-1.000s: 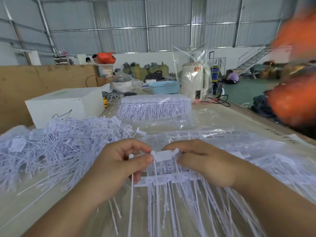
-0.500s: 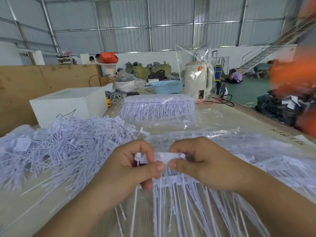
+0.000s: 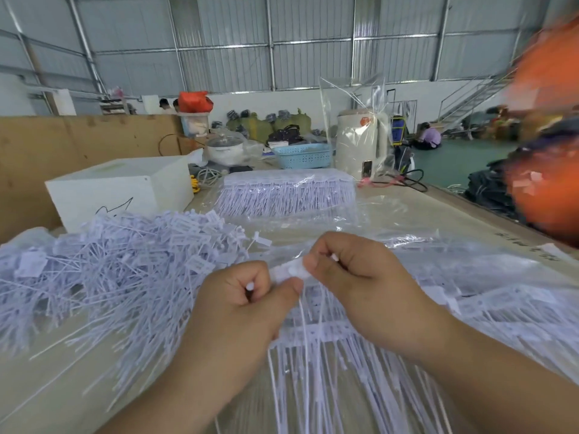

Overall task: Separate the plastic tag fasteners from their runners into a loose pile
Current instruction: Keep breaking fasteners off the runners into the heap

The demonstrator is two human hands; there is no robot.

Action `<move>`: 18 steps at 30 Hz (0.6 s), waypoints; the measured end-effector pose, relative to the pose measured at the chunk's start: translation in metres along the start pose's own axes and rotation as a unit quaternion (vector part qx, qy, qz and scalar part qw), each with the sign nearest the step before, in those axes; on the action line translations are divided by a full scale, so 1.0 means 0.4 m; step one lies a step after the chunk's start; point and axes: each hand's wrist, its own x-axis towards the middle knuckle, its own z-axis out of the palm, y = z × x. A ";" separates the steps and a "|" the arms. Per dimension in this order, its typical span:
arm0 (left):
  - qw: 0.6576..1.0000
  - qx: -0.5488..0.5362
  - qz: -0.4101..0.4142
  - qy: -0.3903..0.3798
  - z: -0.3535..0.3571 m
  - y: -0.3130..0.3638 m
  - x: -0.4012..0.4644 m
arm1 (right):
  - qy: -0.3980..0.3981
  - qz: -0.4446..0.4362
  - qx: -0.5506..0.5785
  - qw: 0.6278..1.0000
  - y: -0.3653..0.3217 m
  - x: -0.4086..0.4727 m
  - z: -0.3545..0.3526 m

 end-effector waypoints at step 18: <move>0.996 -0.058 -0.008 -0.065 0.007 0.000 0.007 | -0.065 0.018 0.032 0.997 -0.006 -0.009 -0.018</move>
